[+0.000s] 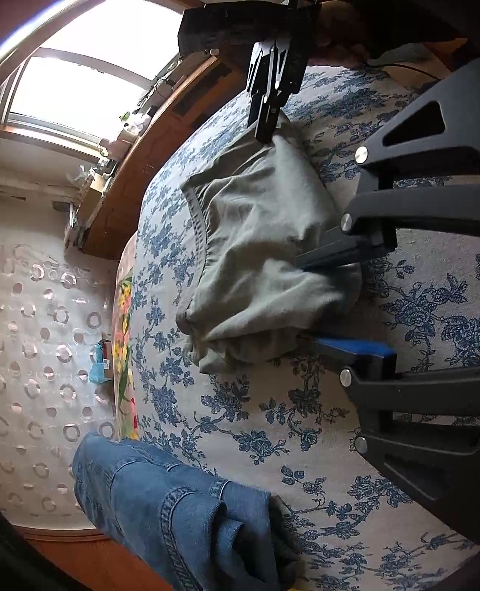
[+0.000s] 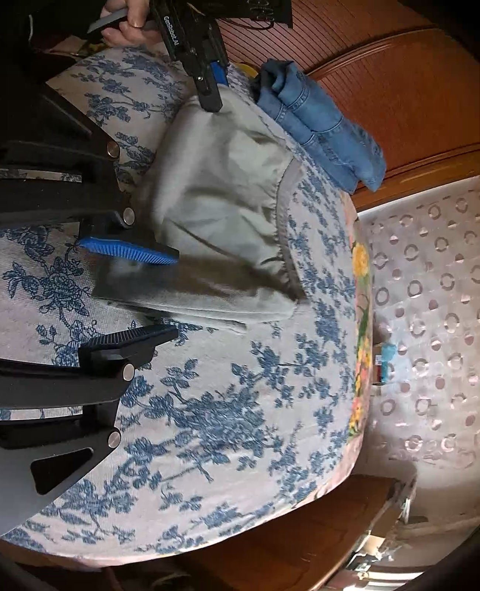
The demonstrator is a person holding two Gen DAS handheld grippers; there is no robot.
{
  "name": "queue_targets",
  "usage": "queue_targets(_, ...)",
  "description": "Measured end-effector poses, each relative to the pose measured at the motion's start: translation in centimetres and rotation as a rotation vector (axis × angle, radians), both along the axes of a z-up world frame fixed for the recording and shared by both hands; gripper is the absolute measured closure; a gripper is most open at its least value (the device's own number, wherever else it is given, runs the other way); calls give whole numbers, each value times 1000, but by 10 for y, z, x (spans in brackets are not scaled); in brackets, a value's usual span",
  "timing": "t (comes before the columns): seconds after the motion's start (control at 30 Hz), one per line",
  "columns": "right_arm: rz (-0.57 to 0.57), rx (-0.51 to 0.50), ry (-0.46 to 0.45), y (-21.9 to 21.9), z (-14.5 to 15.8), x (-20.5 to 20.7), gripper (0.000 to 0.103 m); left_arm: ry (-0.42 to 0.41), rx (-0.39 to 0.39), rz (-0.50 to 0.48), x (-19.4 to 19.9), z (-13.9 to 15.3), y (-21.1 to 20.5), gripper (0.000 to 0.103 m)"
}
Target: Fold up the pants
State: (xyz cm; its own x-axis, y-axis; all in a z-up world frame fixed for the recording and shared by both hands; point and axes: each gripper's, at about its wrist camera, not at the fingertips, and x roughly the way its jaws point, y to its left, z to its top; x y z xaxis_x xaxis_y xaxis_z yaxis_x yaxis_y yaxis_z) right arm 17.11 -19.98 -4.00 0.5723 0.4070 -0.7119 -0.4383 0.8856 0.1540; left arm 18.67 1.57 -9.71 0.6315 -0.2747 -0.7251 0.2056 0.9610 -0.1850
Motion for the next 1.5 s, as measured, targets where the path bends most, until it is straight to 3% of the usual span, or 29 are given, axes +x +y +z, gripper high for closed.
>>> queue_targets(0.13, 15, 5, -4, 2, 0, 1, 69, -3, -11, -19, 0, 1, -2, 85)
queue_targets(0.17, 21, 6, -3, 3, -1, 1, 74, -1, -6, -29, 0, 1, -5, 88)
queue_targets(0.23, 31, 7, -2, 4, -2, 1, 91, -6, 10, -30, -1, 1, -8, 89)
queue_targets(0.33, 46, -9, -9, 5, 0, -6, 95, -17, 4, -32, -9, 7, -8, 90)
queue_targets(1.1, 60, 16, -98, -8, 28, -105, 95, -63, 2, -56, -86, 22, -13, 90)
queue_targets(1.5, 54, -1, -85, -7, 25, -131, 95, -42, -3, -57, -109, 11, -13, 90)
